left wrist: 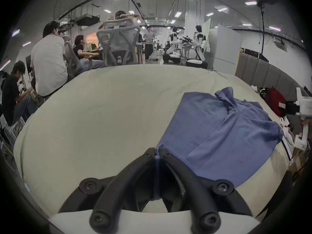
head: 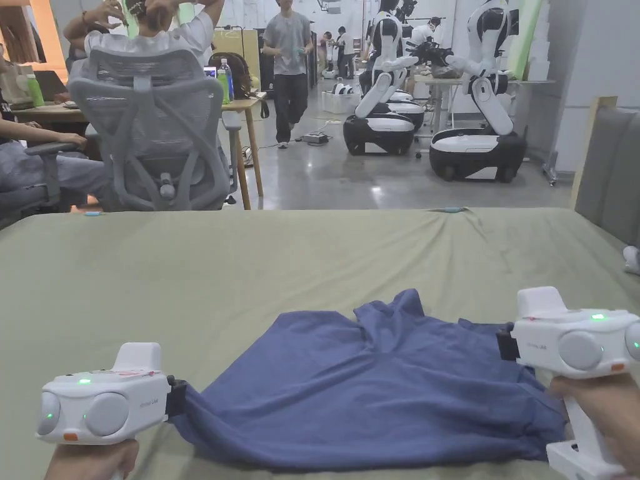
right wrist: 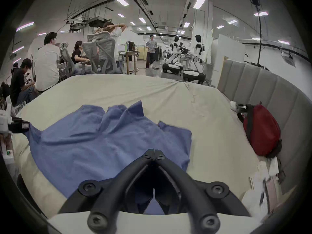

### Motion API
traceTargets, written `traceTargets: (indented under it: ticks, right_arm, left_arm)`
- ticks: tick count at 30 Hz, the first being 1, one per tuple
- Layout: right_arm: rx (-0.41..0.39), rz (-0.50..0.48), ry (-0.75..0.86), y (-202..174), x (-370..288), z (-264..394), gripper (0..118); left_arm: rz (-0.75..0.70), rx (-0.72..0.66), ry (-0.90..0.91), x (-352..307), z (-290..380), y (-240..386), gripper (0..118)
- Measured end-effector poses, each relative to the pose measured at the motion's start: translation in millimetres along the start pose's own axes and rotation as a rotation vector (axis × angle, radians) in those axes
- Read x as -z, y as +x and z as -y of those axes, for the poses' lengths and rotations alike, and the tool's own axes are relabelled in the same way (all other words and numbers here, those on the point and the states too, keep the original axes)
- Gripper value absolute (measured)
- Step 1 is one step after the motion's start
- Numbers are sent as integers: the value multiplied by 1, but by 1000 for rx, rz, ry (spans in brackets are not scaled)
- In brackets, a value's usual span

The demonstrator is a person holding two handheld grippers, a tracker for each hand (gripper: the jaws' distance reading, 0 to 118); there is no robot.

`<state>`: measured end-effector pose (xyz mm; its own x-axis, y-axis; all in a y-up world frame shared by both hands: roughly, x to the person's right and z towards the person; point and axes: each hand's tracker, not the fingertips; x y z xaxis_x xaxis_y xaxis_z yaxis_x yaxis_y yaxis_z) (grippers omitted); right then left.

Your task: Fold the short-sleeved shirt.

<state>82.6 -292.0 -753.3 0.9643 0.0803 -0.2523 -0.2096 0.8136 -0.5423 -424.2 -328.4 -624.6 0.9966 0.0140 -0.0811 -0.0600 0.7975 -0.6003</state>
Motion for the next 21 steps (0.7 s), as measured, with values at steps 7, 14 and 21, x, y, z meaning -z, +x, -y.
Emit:
traceTargets:
  ticks: [7,14,21]
  right_arm:
    - [-93,-167,-84,4,113,-77,117]
    - [-229,-190,-253,-25,230,-95,101]
    - [-192,-179,-356,-23,261,-80,64]
  left_arm:
    - [17,2,-9,36,-8,13,2]
    - [13,-7,-27,54,-7,14,2]
    - [11,-13,-25,59,-11,10,2]
